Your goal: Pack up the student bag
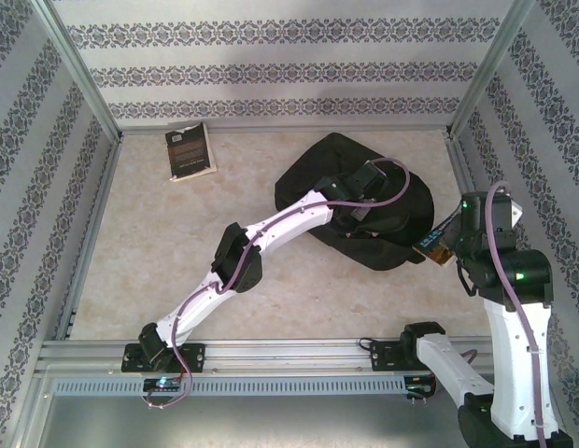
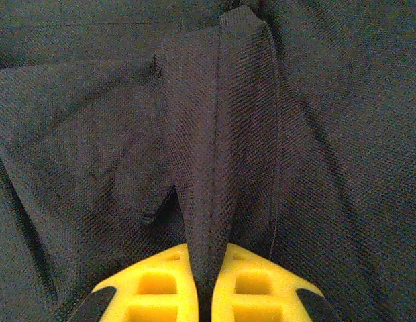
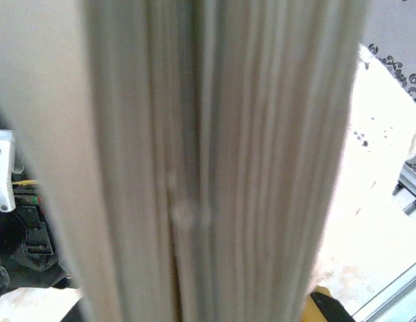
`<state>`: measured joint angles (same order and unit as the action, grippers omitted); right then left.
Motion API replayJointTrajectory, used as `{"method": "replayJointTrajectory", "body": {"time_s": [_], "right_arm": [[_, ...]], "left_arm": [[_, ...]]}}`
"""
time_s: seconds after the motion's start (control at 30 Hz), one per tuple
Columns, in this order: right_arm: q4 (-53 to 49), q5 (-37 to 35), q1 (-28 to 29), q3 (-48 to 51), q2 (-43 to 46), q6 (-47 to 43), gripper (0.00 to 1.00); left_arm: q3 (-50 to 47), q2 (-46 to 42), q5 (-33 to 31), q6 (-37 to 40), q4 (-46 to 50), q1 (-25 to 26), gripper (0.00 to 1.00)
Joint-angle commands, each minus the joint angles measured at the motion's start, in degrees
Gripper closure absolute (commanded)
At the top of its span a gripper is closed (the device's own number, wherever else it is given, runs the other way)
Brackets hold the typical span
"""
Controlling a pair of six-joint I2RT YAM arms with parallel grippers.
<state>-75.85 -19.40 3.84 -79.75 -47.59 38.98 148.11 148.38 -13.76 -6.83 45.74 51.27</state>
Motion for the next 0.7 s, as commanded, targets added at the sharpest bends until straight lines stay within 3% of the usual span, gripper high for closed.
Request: {"method": "replayJointTrajectory", "body": {"time_s": [0.0,0.3,0.43,0.67], "right_arm": [[1.0,-2.8,-0.7,-1.9,1.0,-1.5,1.0],[5.4,-0.9,-1.0,1.0,1.1,1.7,0.99],[14.4,8.6,-1.8,6.6,2.1,4.0,0.99],[31.9,24.6,-2.3,16.6,3.6,11.1,1.0]], "left_arm": [[1.6,-2.2,-0.6,0.0,-0.3,-1.6,1.0],[-5.6,-12.7,21.5,-8.9,-2.3,-9.2,1.0],[-15.2,-18.5,30.5,-11.1,-7.3,-11.6,1.0],[-32.9,-30.0,37.6,-12.4,-14.1,-13.7,1.0]]}}
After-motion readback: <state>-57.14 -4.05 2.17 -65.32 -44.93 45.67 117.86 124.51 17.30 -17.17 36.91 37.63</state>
